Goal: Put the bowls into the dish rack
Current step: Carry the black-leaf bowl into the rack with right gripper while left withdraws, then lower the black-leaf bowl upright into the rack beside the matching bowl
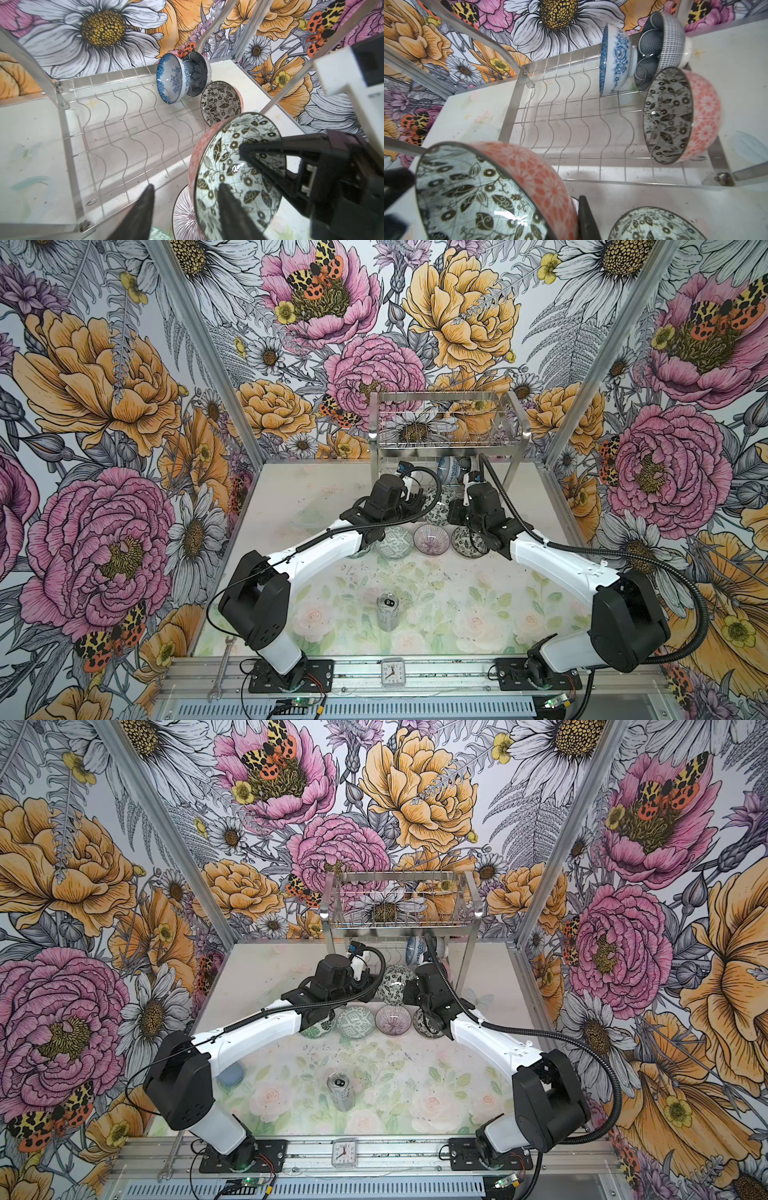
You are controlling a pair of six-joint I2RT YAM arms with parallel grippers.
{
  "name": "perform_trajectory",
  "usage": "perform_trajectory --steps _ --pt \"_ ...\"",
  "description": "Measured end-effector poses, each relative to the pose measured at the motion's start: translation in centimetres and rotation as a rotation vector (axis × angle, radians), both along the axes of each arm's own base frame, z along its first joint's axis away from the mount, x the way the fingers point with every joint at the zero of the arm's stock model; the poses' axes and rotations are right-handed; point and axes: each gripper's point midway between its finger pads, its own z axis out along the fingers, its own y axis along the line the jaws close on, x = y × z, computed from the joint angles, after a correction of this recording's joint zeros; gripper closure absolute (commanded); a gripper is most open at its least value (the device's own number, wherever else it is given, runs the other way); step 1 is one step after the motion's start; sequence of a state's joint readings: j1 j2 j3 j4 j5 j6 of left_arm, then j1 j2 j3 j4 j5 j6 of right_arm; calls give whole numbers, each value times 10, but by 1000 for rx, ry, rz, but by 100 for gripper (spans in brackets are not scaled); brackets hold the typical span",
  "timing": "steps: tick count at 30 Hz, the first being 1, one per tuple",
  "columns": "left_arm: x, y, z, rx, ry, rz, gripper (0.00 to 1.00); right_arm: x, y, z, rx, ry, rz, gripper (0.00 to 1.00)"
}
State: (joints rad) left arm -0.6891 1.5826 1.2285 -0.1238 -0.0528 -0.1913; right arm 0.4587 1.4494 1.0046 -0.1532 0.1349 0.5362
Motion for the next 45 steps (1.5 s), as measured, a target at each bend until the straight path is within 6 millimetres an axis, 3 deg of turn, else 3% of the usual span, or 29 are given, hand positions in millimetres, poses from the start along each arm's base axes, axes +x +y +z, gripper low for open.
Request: perform_trajectory --steps 3,6,10,16,20,32,45 --pt "-12 19 23 -3 -47 28 1 5 -12 6 -79 -27 -38 100" --pt "-25 40 33 2 -70 63 1 13 -26 11 -174 -55 -93 100" --pt "-37 71 21 40 -54 126 1 29 -40 11 -323 -78 -159 100" --pt "-40 121 -11 97 7 235 1 45 -56 -5 -563 -62 -218 100" --pt "-45 144 -14 98 15 281 1 51 -63 -13 -716 -51 -229 100" --pt "-48 162 -15 89 23 322 1 86 -62 -21 -1032 -74 -233 100" --pt "-45 172 -21 87 39 339 1 109 -60 -20 -1181 -74 -255 100"
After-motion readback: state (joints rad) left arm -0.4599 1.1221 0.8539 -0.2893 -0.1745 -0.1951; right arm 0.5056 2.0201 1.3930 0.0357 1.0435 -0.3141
